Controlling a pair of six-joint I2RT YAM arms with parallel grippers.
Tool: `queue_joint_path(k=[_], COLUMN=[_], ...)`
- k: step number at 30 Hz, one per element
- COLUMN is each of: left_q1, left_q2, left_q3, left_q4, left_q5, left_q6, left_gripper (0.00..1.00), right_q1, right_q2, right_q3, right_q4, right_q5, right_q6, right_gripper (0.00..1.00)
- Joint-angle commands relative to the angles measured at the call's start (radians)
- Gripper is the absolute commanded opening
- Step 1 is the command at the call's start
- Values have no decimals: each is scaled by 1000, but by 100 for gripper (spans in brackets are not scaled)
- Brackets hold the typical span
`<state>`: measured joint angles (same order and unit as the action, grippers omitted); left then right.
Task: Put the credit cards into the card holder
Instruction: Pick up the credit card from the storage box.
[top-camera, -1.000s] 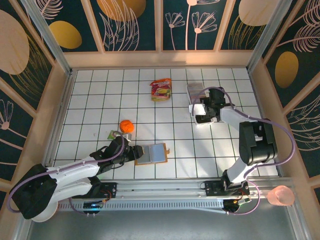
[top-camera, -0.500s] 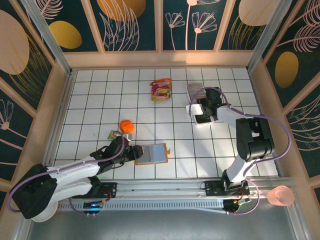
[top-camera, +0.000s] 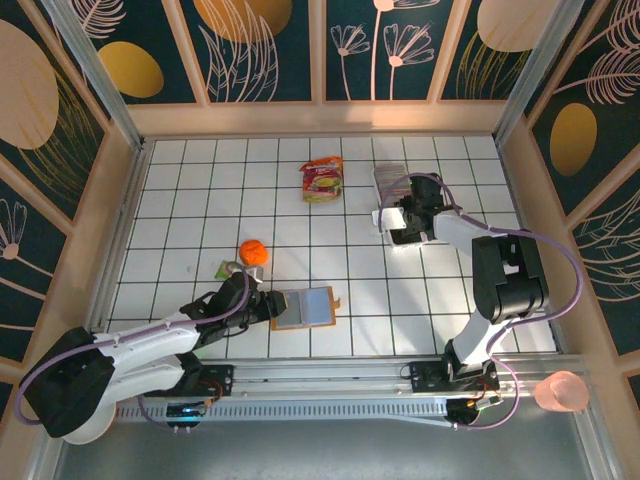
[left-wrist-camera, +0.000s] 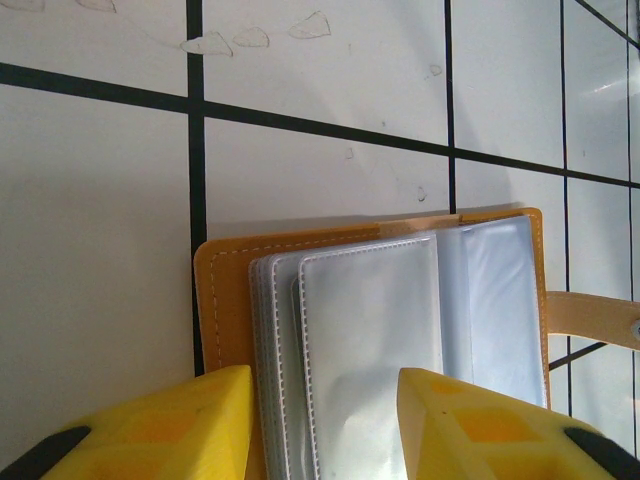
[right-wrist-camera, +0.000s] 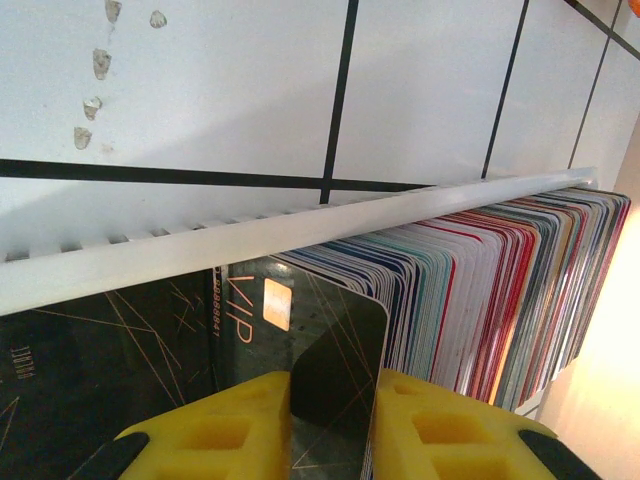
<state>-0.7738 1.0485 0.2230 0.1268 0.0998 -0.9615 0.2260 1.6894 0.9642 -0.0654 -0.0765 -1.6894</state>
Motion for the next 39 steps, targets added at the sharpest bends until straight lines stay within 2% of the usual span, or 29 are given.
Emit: queue_joint_path(k=[1, 26, 39], left_q1=[4, 5, 4], left_q2=[8, 30, 25], left_q3=[4, -4, 1], left_q4=[23, 48, 38], left_q5=[23, 34, 26], left_q6=[1, -4, 2], left_gripper=[41, 37, 37], right_q1=[-5, -7, -7], right_q2=[-31, -64, -89], right_q3=[30, 44, 42], right_q4=[29, 26, -1], right_q5=[18, 29, 32], right_q6=[-10, -22, -18], right_gripper=[25, 22, 8])
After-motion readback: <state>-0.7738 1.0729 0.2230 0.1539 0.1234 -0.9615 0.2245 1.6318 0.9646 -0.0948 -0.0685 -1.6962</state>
